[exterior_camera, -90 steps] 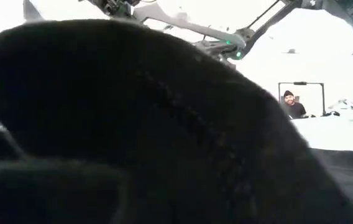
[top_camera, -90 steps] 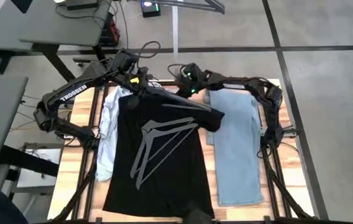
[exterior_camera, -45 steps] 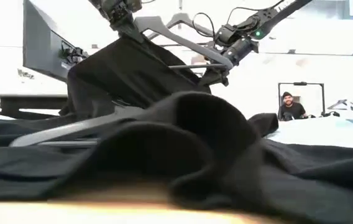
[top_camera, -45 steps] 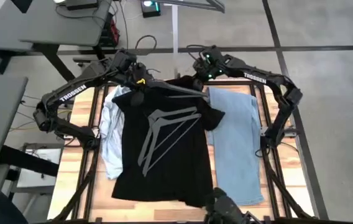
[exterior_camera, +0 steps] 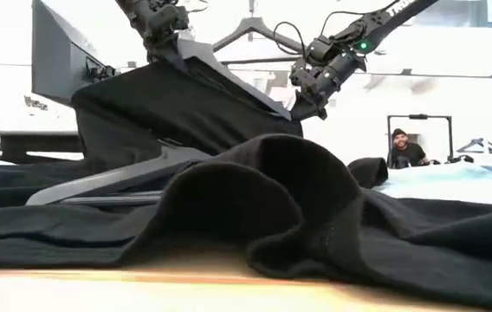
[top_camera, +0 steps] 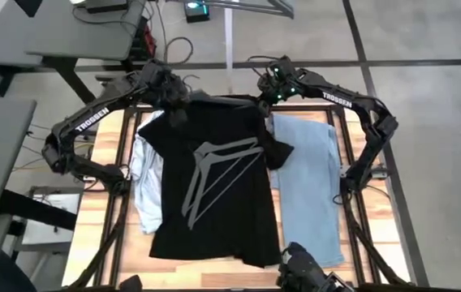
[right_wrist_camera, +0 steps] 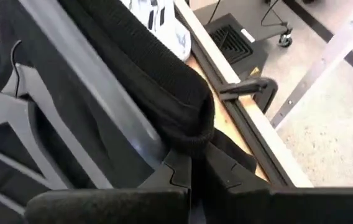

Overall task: Hang clothes
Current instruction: Insert the black shirt on the grey hanger

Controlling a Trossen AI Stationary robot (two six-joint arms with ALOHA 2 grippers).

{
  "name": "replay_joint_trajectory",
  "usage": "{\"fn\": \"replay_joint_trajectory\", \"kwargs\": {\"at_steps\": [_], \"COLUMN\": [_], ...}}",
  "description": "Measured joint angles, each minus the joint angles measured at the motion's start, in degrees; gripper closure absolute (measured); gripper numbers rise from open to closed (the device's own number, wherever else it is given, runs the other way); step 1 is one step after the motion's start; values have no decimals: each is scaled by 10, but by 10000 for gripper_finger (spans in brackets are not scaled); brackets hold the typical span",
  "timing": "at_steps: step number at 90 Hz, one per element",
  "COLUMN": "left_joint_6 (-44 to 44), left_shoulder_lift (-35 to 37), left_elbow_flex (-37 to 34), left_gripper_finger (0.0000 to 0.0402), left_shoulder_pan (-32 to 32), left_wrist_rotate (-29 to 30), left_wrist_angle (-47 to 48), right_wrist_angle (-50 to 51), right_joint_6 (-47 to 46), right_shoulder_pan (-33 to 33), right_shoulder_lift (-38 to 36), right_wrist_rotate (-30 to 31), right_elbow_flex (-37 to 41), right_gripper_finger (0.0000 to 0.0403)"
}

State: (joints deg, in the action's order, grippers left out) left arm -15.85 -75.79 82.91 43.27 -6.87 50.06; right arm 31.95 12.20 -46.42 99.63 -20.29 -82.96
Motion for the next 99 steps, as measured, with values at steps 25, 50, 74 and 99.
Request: {"fn": "replay_joint_trajectory", "kwargs": {"at_steps": [25,50,74,99], "left_joint_6": [-2,-36,-51,-54], "left_shoulder_lift": [15,19,21,19], "left_elbow_flex": [0,-4,-3,-2], "left_gripper_finger": [376,376,376,377], "left_shoulder_pan": [12,4,4,4], "left_wrist_rotate": [14,-21,-33,-54], "left_wrist_angle": [-8,15,34,37], "right_wrist_angle": [13,6,1,26], "right_joint_6": [0,-16,-14,2], "right_shoulder_pan": [-1,-8,-12,6], "right_shoulder_lift": [-2,-3,-31,-45], "right_wrist_rotate": [-4,-2,2,18], "right_elbow_flex": [1,2,-12,-60], "right_gripper_finger": [403,403,403,403]}}
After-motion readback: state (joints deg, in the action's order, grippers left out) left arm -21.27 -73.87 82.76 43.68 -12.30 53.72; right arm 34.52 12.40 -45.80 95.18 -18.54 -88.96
